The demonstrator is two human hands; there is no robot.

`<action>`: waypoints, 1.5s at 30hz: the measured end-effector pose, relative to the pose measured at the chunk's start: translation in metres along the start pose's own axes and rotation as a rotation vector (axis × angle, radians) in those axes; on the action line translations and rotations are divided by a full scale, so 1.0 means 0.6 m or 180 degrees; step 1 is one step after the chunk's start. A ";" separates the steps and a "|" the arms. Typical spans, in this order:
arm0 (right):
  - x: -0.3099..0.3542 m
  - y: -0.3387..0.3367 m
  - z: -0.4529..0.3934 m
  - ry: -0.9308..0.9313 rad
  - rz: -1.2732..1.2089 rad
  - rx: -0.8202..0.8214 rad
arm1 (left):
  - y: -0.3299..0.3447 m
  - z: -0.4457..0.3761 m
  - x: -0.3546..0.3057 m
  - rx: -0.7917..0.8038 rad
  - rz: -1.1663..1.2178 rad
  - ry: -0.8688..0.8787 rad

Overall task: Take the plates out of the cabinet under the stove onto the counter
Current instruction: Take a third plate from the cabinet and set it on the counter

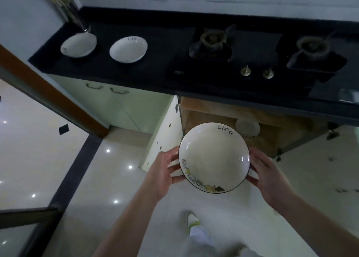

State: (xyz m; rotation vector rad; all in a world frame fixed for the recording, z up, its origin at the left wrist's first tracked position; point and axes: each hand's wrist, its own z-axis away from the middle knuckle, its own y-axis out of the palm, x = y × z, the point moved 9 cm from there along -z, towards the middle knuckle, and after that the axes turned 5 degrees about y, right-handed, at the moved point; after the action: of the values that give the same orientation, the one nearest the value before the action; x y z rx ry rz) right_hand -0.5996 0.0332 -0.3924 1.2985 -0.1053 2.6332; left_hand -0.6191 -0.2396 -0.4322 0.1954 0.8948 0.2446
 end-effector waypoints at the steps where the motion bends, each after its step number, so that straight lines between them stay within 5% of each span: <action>1: 0.008 -0.009 0.018 -0.0052 0.0027 0.0012 | 0.010 0.018 -0.006 0.0029 0.0004 0.0044; 8: 0.029 -0.123 0.143 -0.0694 0.1009 0.0359 | 0.113 0.140 -0.005 0.0063 -0.0244 0.0240; 16: 0.028 -0.301 0.236 -0.0412 -0.0386 -0.0206 | 0.252 0.248 0.021 0.0093 -0.0514 0.0623; 30: 0.047 -0.386 0.344 -0.0801 -0.0892 -0.0521 | 0.369 0.298 -0.010 0.0954 -0.1031 0.1025; 45: -0.015 -0.518 0.430 -0.0933 -0.1554 -0.1523 | 0.546 0.256 0.062 0.1752 -0.1376 0.0561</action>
State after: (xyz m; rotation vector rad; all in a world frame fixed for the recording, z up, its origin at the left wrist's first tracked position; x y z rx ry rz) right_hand -0.3279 0.2961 -0.2501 1.3175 -0.3818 1.8554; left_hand -0.5174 0.0737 -0.2781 0.4865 1.1422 -0.3995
